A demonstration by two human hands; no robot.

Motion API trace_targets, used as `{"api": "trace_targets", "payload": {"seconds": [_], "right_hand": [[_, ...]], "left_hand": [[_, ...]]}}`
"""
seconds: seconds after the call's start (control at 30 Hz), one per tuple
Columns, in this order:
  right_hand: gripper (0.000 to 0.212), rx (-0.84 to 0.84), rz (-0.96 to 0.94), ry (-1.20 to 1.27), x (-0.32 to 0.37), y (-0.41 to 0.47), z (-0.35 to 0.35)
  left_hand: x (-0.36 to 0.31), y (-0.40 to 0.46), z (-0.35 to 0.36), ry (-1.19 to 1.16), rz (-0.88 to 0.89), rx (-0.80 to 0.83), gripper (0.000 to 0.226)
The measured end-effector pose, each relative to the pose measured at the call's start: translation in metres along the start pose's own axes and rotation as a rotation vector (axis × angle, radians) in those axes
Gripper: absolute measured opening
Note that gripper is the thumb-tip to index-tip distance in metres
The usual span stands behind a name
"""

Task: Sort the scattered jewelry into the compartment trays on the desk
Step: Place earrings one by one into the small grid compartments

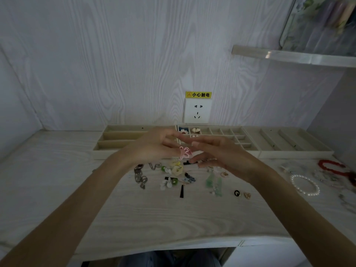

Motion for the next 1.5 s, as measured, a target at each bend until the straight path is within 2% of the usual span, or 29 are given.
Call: {"api": "trace_targets", "payload": {"seconds": [0.07, 0.13, 0.2, 0.3, 0.47, 0.53, 0.63, 0.77, 0.87, 0.97, 1.03, 1.13, 1.2, 1.33, 1.5], "right_hand": [[0.024, -0.074, 0.008, -0.178, -0.009, 0.009, 0.001], [0.023, -0.184, -0.035, -0.557, -0.019, 0.022, 0.005], [0.025, -0.289, -0.06, -0.83, -0.026, 0.032, 0.012], [0.036, -0.328, -0.059, -0.971, -0.029, 0.043, 0.026], [0.017, -0.123, -0.01, -0.835, -0.025, 0.054, 0.034], [0.018, -0.12, -0.018, -0.795, -0.024, 0.052, 0.031], [0.023, -0.124, 0.003, -0.609, -0.025, 0.044, 0.024], [0.019, 0.016, -0.021, -0.604, -0.029, 0.037, 0.026], [0.022, -0.085, -0.031, -0.689, -0.031, 0.032, 0.011], [0.018, -0.234, -0.032, -0.625, -0.025, 0.026, -0.02], [0.019, -0.278, 0.007, -0.417, -0.019, 0.026, -0.035], [0.025, -0.183, 0.059, -0.012, -0.005, 0.033, -0.035], [0.024, -0.155, 0.034, 0.088, 0.004, 0.04, -0.034], [0.02, -0.271, -0.034, 0.072, 0.009, 0.056, -0.037], [0.024, -0.332, -0.066, 0.01, -0.005, 0.074, -0.044]], "left_hand": [[0.008, 0.002, -0.006, 0.102, -0.024, -0.044, 0.025], [0.018, 0.003, -0.013, 0.247, -0.064, -0.074, 0.023], [0.028, 0.003, -0.015, 0.34, -0.107, -0.086, 0.024], [0.038, 0.002, -0.013, 0.406, -0.119, -0.084, 0.022], [0.054, 0.001, -0.008, 0.343, -0.133, -0.06, 0.019], [0.056, 0.0, -0.007, 0.28, -0.125, -0.063, 0.019], [0.053, 0.0, -0.007, 0.192, -0.076, -0.057, 0.021], [0.041, -0.002, -0.005, 0.028, -0.038, -0.045, 0.023], [0.032, -0.001, -0.003, -0.048, 0.0, -0.047, 0.023], [0.018, 0.009, -0.005, -0.103, 0.023, -0.049, 0.021], [0.009, 0.022, -0.009, -0.107, -0.003, -0.075, 0.021], [-0.005, 0.046, -0.012, -0.108, -0.017, -0.078, 0.026], [-0.008, 0.058, -0.011, -0.102, -0.023, -0.064, 0.029], [-0.008, 0.074, -0.014, -0.073, -0.005, -0.123, 0.033], [0.013, 0.09, -0.019, 0.066, 0.002, -0.239, 0.024]]}}
Point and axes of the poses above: each hand's wrist, its own y-axis towards the middle knuckle, its own z-axis out of the palm, x = y × z, the point moved 5 cm from there along y, towards the middle knuckle, and after that the axes turned 2 degrees about z, right-handed, at the moved point
